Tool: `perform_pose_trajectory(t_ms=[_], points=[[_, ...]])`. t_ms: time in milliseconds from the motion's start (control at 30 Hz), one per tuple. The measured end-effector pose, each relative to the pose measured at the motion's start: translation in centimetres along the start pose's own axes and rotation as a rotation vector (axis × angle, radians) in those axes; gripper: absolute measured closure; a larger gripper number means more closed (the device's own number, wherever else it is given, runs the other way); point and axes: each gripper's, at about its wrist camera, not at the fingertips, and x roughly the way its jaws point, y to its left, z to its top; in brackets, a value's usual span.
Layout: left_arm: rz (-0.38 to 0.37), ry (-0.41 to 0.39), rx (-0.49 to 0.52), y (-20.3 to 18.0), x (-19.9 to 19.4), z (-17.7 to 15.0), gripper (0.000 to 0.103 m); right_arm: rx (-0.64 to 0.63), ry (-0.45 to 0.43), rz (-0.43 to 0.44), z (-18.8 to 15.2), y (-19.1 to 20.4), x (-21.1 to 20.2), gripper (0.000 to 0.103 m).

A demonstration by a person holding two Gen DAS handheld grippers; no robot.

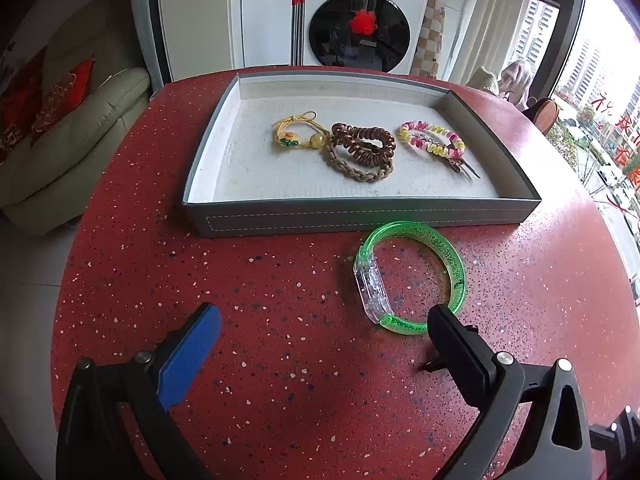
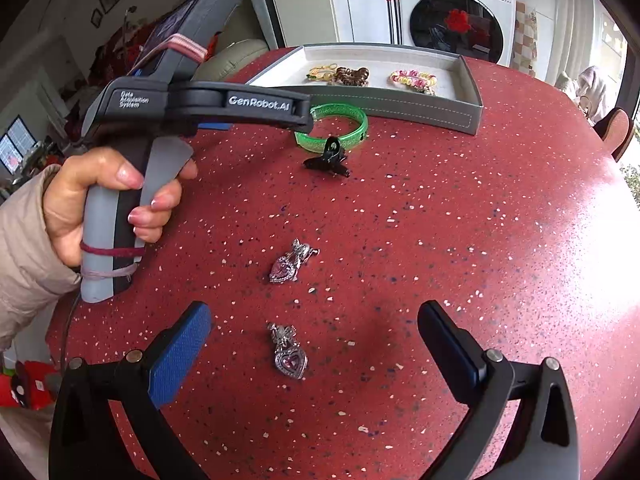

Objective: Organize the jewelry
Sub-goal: 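Move the left tool to the green bangle while the right approaches a silver heart pendant, then grasp the green bangle rim with the left tool while the right grasps the heart pendant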

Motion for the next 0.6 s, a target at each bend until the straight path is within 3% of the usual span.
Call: perform_pose_trajectory(t_ms=[400, 467, 600], points=[[-0.002, 0.006, 0.021, -1.6, 1.1, 0.8, 0.000, -0.078, 0.017, -0.052, -0.8, 2.5, 0.5, 0.005], [0.003, 0.012, 0.030, -1.9, 1.3, 0.9, 0.005, -0.096, 0.025, -0.073, -1.0, 2.8, 0.7, 0.015], [0.007, 0.030, 0.031, -2.0, 2.2, 0.9, 0.006, -0.125, 0.039, -0.112, -1.5, 3.3, 1.2, 0.025]])
